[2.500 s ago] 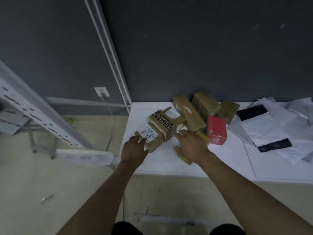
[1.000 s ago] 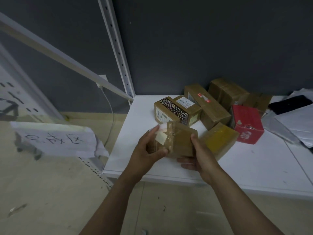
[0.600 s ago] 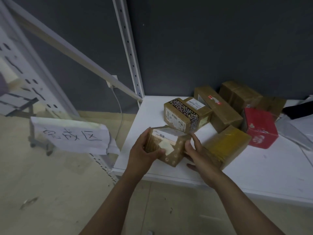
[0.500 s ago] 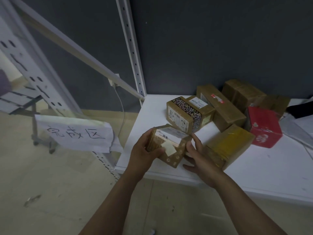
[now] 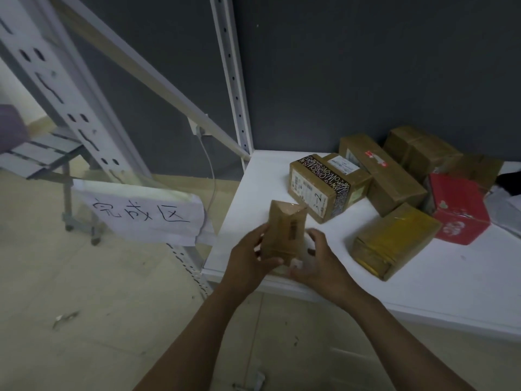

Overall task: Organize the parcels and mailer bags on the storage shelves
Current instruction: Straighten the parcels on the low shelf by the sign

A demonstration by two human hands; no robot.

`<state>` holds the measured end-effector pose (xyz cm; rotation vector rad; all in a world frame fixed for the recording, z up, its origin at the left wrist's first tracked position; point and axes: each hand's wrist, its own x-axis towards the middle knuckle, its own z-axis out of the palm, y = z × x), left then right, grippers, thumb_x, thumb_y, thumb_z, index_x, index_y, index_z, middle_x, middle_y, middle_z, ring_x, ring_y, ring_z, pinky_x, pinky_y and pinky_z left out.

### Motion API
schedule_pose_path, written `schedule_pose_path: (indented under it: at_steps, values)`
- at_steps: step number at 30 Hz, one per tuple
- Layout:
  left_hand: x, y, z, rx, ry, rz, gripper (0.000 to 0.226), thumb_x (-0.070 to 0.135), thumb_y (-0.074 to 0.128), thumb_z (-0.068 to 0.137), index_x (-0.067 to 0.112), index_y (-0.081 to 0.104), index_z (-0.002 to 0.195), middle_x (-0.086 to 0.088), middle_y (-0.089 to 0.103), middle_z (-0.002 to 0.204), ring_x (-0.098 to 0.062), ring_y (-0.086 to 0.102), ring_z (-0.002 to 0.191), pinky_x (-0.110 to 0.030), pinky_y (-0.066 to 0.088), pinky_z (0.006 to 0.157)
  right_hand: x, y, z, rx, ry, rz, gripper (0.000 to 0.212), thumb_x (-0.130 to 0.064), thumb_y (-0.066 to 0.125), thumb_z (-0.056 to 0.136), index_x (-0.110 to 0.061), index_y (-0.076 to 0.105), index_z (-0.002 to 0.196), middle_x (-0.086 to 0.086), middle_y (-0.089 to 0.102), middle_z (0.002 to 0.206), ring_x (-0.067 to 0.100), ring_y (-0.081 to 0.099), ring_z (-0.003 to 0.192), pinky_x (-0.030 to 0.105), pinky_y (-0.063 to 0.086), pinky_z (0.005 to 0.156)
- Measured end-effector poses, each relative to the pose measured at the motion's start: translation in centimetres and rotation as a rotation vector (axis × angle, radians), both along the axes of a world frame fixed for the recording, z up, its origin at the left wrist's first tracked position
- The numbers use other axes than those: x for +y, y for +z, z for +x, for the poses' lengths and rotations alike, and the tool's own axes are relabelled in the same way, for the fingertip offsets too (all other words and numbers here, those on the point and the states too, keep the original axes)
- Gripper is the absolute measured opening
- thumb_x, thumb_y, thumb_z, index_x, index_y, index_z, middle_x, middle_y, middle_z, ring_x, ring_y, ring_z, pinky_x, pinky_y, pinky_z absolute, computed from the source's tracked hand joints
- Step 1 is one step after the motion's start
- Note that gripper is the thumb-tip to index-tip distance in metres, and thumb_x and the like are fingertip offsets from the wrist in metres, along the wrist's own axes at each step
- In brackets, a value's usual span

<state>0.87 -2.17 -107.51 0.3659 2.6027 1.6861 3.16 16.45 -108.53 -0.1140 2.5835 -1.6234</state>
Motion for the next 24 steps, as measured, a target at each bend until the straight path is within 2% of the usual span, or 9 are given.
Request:
schedule_pose_path:
  at_steps: [3, 5, 7, 9, 12, 14, 17, 20, 24]
  values:
    - [-1.2, -1.1, -0.1, -0.091, 0.015, -0.009, 0.073, 0.01, 0.08, 0.074, 0.034, 0.046, 0.133, 0.005, 0.064, 0.123, -0.011, 0.063, 0.108, -0.03, 0.053, 0.091, -0.1, 0.6, -0.3, 0.071, 0.095, 0.086, 0.089, -0.033, 0.075, 0.08, -0.045, 0.014, 0.144, -0.018, 0.008, 0.154, 0.006, 0.029, 0.135, 0.021, 0.038, 0.101]
    - [-2.0, -1.5, -0.1, -0.1, 0.049, -0.055, 0.072, 0.01, 0.081, 0.074, 0.029, 0.045, 0.134, 0.004, 0.065, 0.119, -0.006, 0.062, 0.105, -0.018, 0.05, 0.091, -0.4, 0.6, -0.5, 0.087, 0.148, 0.242, 0.083, -0.032, 0.072, 0.084, -0.042, 0.019, 0.147, -0.017, -0.015, 0.158, 0.01, 0.03, 0.138, 0.017, 0.041, 0.097]
    - [-2.8, -1.6, 0.1, -0.079, 0.053, -0.166, 0.063, 0.01, 0.078, 0.077, 0.033, 0.047, 0.128, 0.008, 0.065, 0.114, -0.001, 0.059, 0.101, -0.001, 0.041, 0.082, -1.1, 0.3, -0.8, 0.122, 0.182, 0.312, 0.082, -0.031, 0.072, 0.085, -0.036, 0.021, 0.149, -0.017, -0.026, 0.156, 0.011, 0.036, 0.137, 0.017, 0.045, 0.095]
    - [-3.8, -1.7, 0.4, -0.113, 0.044, -0.222, 0.052, 0.014, 0.074, 0.082, 0.036, 0.05, 0.122, 0.013, 0.063, 0.113, -0.004, 0.057, 0.103, 0.001, 0.039, 0.079, -1.9, 0.5, -1.4, 0.149, 0.221, 0.33, 0.08, -0.029, 0.072, 0.085, -0.032, 0.024, 0.149, -0.017, -0.026, 0.156, 0.011, 0.039, 0.134, 0.02, 0.047, 0.096]
    - [-5.4, -1.7, 0.8, -0.123, 0.083, -0.289, 0.043, 0.025, 0.071, 0.085, 0.029, 0.058, 0.126, 0.01, 0.065, 0.117, -0.01, 0.06, 0.107, -0.023, 0.047, 0.088, -3.2, 0.8, -2.4, 0.195, 0.272, 0.381, 0.079, -0.029, 0.072, 0.085, -0.03, 0.026, 0.149, -0.017, -0.024, 0.156, 0.013, 0.036, 0.138, 0.026, 0.045, 0.1]
    - [-6.3, -1.6, 1.0, -0.077, 0.126, -0.345, 0.039, 0.026, 0.07, 0.086, 0.023, 0.061, 0.124, 0.004, 0.068, 0.116, -0.013, 0.062, 0.107, -0.032, 0.05, 0.09, -4.3, 1.2, -2.8, 0.217, 0.316, 0.422, 0.079, -0.03, 0.07, 0.087, -0.028, 0.023, 0.15, -0.02, -0.026, 0.153, 0.013, 0.031, 0.141, 0.025, 0.043, 0.101]
    - [-7.3, -1.5, 1.5, -0.007, 0.193, -0.363, 0.02, 0.02, 0.067, 0.088, 0.015, 0.066, 0.108, 0.007, 0.069, 0.105, -0.01, 0.062, 0.1, -0.022, 0.049, 0.08, -6.0, 1.6, -3.3, 0.281, 0.355, 0.534, 0.079, -0.036, 0.065, 0.089, -0.024, 0.019, 0.152, -0.013, -0.022, 0.156, 0.008, 0.006, 0.145, 0.025, 0.03, 0.109]
    - [-8.2, -1.3, 2.4, 0.058, 0.239, -0.386, 0.012, 0.015, 0.066, 0.089, 0.022, 0.064, 0.099, 0.015, 0.064, 0.094, -0.003, 0.06, 0.089, -0.004, 0.039, 0.069, -7.5, 1.7, -3.7, 0.273, 0.401, 0.571, 0.082, -0.04, 0.064, 0.089, -0.022, 0.015, 0.153, -0.006, -0.017, 0.16, 0.016, 0.007, 0.148, 0.028, 0.03, 0.111]
    - [-9.1, -1.4, 3.0, 0.098, 0.328, -0.443, 0.02, 0.014, 0.067, 0.087, 0.016, 0.065, 0.107, 0.0, 0.07, 0.1, -0.019, 0.064, 0.094, -0.021, 0.041, 0.071, -8.9, 1.8, -4.1, 0.286, 0.461, 0.617, 0.088, -0.042, 0.066, 0.087, -0.022, 0.012, 0.153, -0.003, -0.009, 0.162, 0.024, 0.017, 0.146, 0.034, 0.025, 0.116]
